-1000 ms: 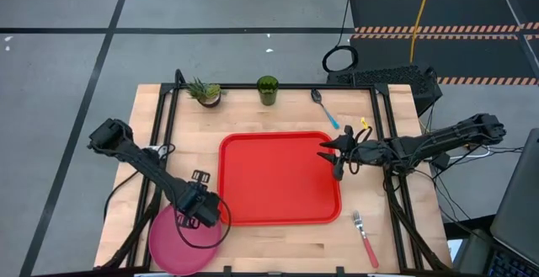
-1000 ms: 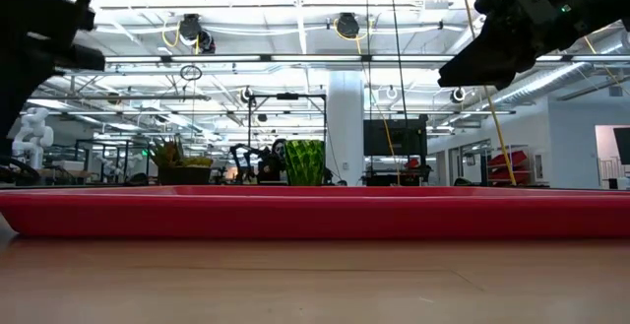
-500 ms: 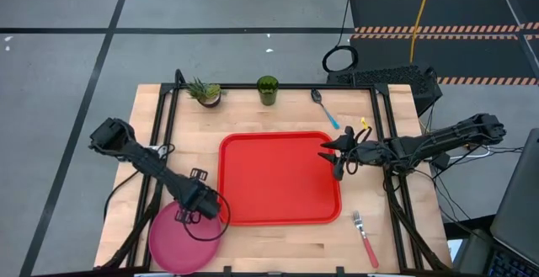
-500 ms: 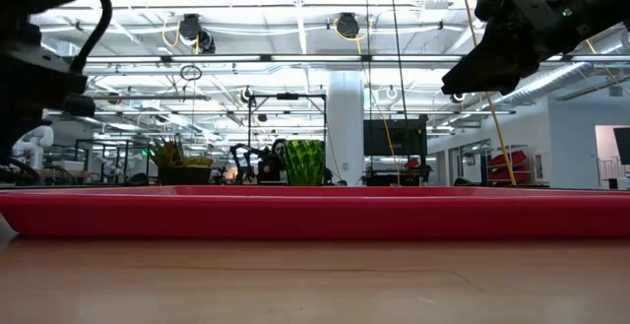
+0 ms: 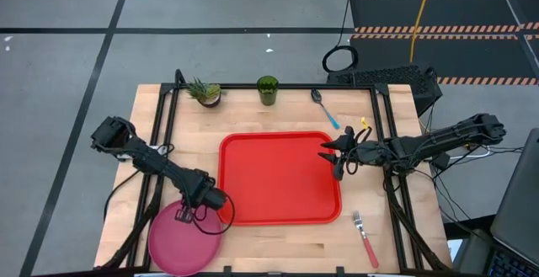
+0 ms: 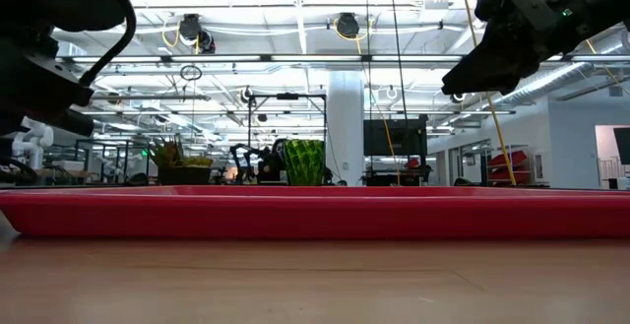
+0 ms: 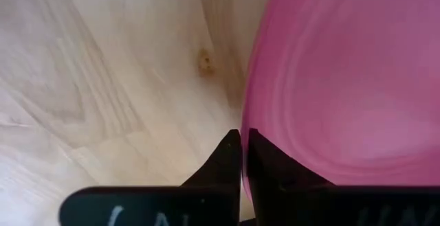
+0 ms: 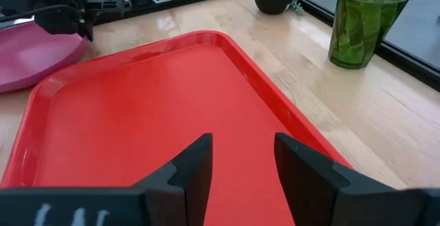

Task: Pick and place plate/cup/fork/spoon on tray
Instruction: Put the pink plate on the red serving tray

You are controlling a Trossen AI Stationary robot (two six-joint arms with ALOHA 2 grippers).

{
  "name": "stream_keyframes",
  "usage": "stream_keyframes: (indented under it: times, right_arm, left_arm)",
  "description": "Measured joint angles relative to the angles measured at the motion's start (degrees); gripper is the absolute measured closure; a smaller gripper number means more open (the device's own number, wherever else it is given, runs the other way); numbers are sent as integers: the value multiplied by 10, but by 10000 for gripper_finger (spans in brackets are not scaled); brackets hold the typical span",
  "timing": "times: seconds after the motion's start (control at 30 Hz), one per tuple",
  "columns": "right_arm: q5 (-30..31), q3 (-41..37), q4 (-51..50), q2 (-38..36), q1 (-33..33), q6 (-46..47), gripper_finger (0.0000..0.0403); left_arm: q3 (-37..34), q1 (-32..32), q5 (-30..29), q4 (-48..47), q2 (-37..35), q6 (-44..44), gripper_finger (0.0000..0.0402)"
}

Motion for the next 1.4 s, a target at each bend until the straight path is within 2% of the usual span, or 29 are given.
stream_keyframes:
  times: [0.63,0.93,1.07,1.17,1.4]
  right_arm:
    - [2,0,0,0,0,0,255]
    - [3,0,0,0,0,0,255]
    - [3,0,0,0,0,-2,255]
    - [3,0,0,0,0,-2,255]
    - [2,0,0,0,0,-2,255]
  left_arm:
    - [2,42,22,-58,-123,-20,396]
    - [3,97,55,-100,-127,11,396]
    - [24,130,49,-107,-127,22,396]
    - [48,162,44,-104,-127,2,396]
    - [76,252,27,-103,-127,-142,396]
